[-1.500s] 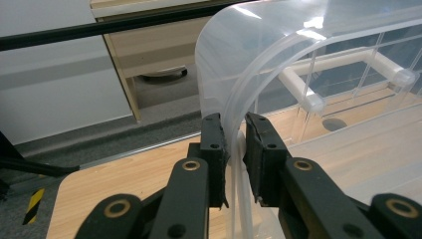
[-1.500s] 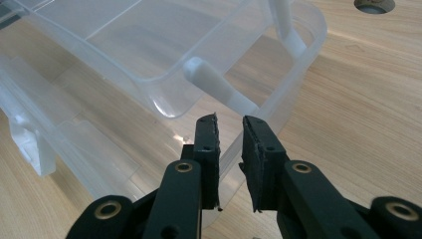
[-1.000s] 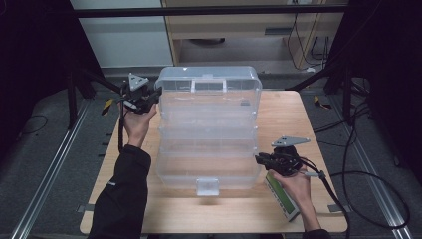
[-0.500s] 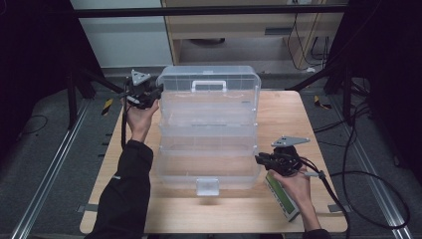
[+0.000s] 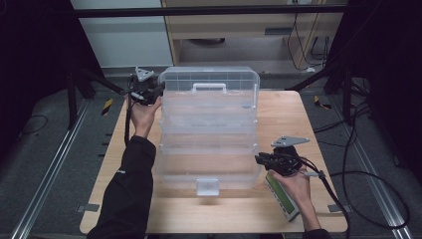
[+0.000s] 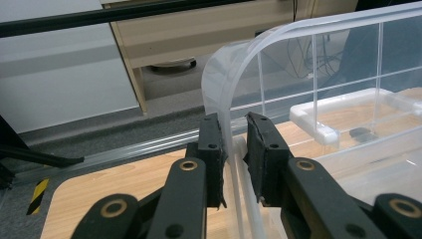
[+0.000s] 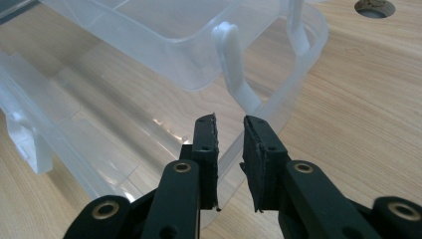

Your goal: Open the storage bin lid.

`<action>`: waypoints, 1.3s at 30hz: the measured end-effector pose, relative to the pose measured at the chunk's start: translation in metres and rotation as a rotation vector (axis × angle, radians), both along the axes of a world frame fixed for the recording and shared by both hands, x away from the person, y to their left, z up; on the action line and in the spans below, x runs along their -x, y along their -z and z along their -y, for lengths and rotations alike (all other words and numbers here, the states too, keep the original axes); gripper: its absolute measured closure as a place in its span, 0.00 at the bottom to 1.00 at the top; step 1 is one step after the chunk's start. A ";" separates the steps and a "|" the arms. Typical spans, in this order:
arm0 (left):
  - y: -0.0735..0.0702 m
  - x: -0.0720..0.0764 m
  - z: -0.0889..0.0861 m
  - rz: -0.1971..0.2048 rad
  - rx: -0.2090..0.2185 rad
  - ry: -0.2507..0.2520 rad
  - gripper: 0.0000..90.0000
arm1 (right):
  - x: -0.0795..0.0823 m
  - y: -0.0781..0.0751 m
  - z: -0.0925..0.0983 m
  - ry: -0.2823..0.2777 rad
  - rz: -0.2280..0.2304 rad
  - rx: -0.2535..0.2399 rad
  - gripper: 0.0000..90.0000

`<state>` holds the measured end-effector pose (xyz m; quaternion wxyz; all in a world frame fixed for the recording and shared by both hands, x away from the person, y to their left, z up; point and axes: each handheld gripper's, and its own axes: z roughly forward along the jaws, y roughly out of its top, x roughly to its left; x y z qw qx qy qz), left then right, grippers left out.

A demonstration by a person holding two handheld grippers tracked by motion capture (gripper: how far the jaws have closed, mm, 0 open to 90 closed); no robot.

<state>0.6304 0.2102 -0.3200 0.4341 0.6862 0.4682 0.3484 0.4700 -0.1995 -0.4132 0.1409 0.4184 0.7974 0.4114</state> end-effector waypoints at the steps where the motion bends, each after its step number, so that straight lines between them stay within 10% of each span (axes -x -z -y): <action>1: 0.000 -0.001 0.000 -0.001 -0.001 -0.004 0.85 | 0.000 0.000 0.000 0.000 0.000 0.000 0.85; 39: 0.010 -0.033 0.006 -0.086 -0.051 -0.046 0.83 | -0.001 0.001 -0.002 0.021 0.000 0.014 0.83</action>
